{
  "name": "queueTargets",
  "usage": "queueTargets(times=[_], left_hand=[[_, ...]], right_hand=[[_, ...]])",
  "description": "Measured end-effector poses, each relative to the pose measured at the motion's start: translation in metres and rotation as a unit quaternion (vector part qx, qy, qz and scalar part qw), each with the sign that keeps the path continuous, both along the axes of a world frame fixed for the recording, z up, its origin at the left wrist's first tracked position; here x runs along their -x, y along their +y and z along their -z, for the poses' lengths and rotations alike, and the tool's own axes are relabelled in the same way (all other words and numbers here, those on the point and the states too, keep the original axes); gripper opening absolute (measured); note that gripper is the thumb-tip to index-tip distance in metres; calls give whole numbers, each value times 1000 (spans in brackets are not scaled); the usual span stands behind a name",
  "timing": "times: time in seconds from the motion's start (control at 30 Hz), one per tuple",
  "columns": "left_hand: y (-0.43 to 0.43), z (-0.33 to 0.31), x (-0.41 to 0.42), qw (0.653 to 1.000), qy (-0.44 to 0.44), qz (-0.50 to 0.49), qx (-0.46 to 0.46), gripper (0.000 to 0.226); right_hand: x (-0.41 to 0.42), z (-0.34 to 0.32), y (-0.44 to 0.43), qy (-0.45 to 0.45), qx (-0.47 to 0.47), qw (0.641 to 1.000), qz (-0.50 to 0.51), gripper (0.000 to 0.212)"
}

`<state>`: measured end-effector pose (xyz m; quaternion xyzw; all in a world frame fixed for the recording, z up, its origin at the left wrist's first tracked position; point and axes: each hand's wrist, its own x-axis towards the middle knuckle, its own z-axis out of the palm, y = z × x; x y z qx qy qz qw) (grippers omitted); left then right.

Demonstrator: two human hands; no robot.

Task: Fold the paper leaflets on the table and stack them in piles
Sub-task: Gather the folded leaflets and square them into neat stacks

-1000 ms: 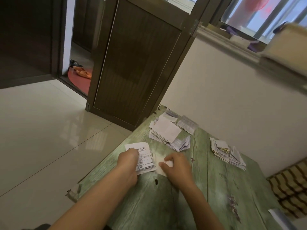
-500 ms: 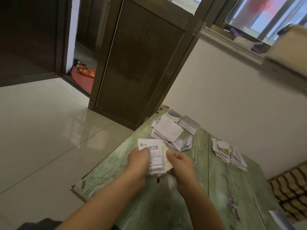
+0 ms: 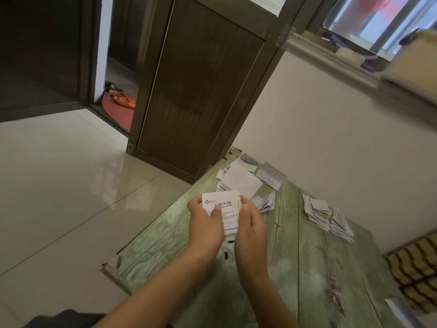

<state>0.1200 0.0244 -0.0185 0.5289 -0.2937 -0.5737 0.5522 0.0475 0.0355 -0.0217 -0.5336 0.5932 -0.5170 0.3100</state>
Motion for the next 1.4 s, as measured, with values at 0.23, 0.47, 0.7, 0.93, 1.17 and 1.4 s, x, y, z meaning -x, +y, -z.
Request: queueTargets(times=[0.23, 0.47, 0.7, 0.93, 1.17, 1.4], left_hand=[[1, 3, -5, 987, 121, 1, -110, 25], [2, 0, -5, 973, 173, 54, -145, 10], [-2, 3, -5, 965, 198, 77, -156, 12], [-5, 5, -7, 954, 237, 93, -157, 7], [-2, -11, -12, 903, 385, 180, -66, 21], [-2, -10, -20, 887, 428, 171, -27, 27]], right_hand=[[28, 4, -18, 53, 1, 998, 18, 16], [91, 36, -81, 137, -174, 971, 86, 53], [97, 32, -89, 65, -118, 973, 186, 44], [106, 16, -50, -44, 28, 935, 350, 27], [36, 3, -4, -9, 142, 976, 166, 28], [16, 22, -3, 275, 323, 899, 105, 12]])
